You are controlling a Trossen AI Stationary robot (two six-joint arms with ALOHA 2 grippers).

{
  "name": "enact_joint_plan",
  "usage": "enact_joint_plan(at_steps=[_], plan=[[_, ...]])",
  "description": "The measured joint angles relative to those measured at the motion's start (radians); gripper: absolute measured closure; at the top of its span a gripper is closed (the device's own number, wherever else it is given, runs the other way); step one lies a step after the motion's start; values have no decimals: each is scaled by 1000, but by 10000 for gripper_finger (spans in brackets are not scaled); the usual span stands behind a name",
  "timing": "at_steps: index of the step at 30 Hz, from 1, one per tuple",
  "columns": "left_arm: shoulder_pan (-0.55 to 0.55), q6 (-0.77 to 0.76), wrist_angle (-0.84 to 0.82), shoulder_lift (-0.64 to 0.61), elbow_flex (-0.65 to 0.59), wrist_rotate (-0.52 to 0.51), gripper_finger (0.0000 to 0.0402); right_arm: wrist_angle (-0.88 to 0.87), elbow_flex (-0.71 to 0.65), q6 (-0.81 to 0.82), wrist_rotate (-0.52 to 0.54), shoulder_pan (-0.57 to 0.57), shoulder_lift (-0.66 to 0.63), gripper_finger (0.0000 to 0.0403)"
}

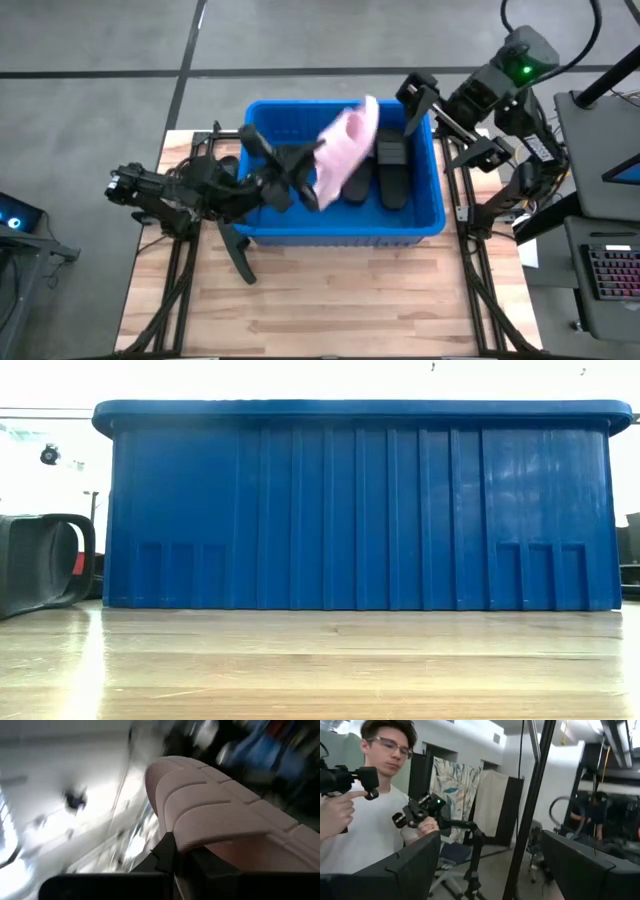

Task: Pick and place slides into bin
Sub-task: Put the pink slide into the blue bin

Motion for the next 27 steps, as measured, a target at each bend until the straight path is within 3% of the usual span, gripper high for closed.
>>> enact_joint_plan(at_steps=[4, 6, 12, 15, 21, 27], plan=[[34, 0, -25, 1, 0, -208, 402, -64, 0, -12, 14, 1, -10, 74], [49, 0, -51, 2, 0, -281, 401, -90, 0, -12, 77, 3, -16, 74], [116, -1, -60, 3, -11, -468, 401, -215, 0, -69, 487, 3, -39, 74], [150, -1, -92, 8, -13, -517, 401, -284, 0, -107, 598, 3, -58, 74], [234, -18, -245, 52, -13, -531, 401, -376, 0, -95, 609, 12, -82, 75], [316, -213, -446, 110, 18, -520, 401, -435, 0, -98, 609, 29, -108, 75]])
